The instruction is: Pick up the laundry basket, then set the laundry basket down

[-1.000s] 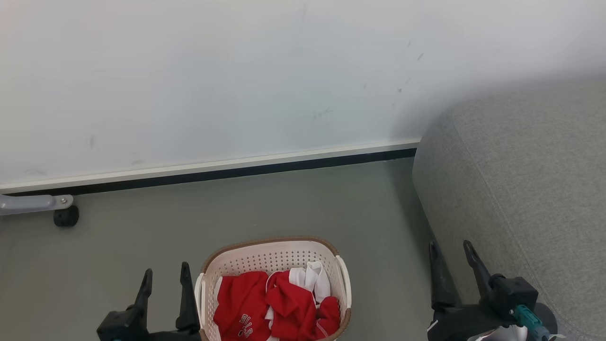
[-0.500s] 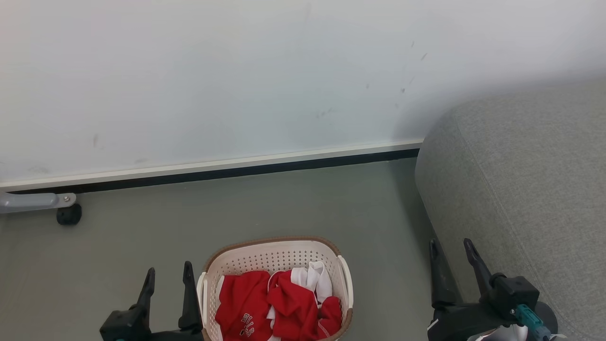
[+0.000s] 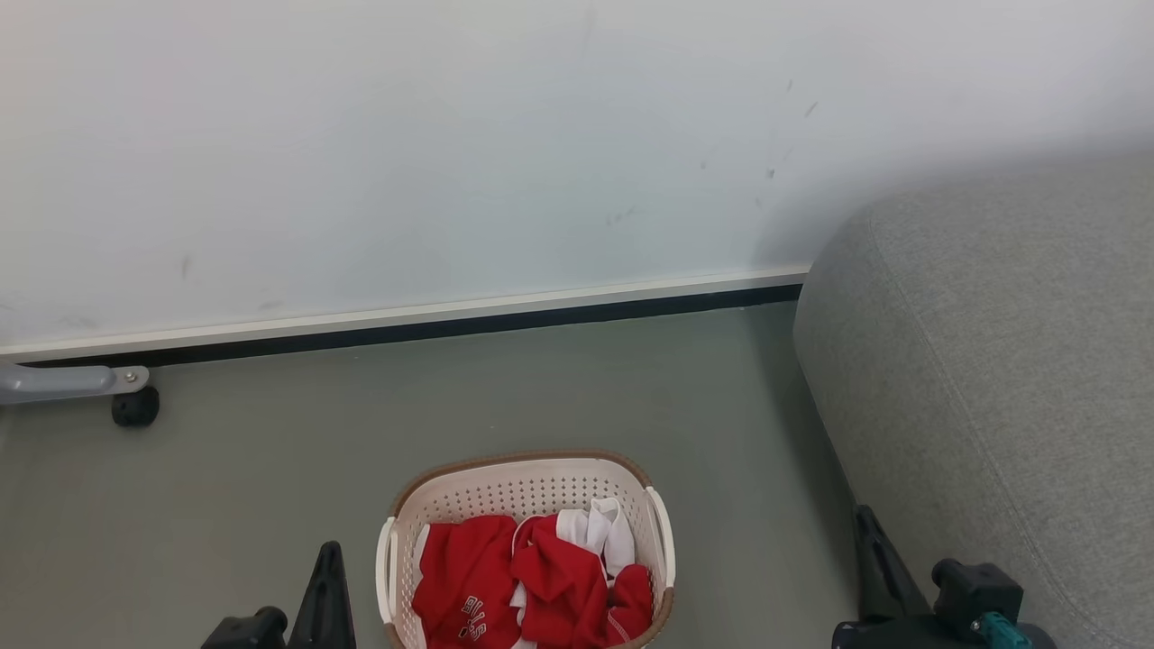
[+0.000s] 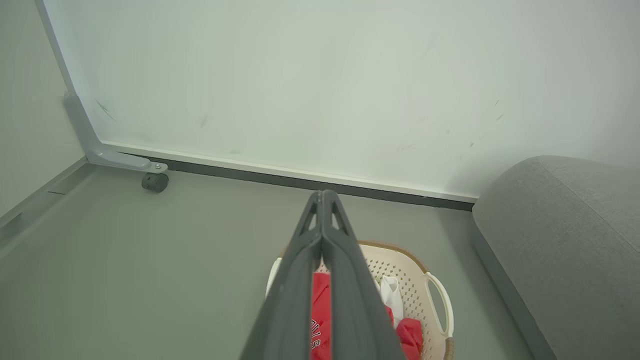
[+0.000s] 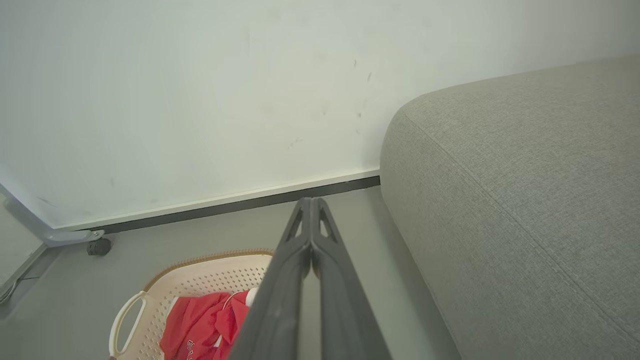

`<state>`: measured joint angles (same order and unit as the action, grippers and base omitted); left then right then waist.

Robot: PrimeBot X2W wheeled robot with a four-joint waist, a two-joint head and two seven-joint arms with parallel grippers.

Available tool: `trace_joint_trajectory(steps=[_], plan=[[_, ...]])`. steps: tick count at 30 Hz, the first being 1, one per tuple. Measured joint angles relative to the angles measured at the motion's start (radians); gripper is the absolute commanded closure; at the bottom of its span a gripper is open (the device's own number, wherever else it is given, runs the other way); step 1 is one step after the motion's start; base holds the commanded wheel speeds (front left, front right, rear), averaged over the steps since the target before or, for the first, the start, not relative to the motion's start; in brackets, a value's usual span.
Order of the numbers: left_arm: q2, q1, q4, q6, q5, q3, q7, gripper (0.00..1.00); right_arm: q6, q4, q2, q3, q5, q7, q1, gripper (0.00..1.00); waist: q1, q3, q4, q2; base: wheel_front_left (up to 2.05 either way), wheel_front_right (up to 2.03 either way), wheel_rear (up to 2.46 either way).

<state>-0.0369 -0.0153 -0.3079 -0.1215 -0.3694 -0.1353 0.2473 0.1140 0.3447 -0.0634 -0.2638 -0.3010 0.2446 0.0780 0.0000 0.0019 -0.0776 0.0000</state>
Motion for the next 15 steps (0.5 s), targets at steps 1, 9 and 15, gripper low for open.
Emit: trace_joint_trajectory(steps=[1, 9, 15], plan=[[0.0, 0.0, 0.0, 0.005, -0.007, 0.001, -0.006, 1.0, -0.002, 0.0, 0.0, 0.005, -0.009, -0.006, 0.0, 1.0, 0.0, 0.0, 0.001, 0.0, 0.0, 0.0, 0.0], [0.0, 0.002, 0.0, 0.025, -0.107, 0.019, -0.032, 1.0, -0.021, 0.0, 0.002, 0.04, -0.106, -0.034, 0.001, 1.0, 0.0, 0.0, 0.008, 0.0001, 0.0, 0.0, 0.0], [0.0, 0.005, 0.0, 0.037, -0.194, 0.032, -0.058, 1.0, -0.037, 0.0, 0.003, 0.065, -0.198, -0.06, 0.002, 1.0, 0.0, 0.0, 0.013, 0.0001, 0.0, 0.0, 0.0]])
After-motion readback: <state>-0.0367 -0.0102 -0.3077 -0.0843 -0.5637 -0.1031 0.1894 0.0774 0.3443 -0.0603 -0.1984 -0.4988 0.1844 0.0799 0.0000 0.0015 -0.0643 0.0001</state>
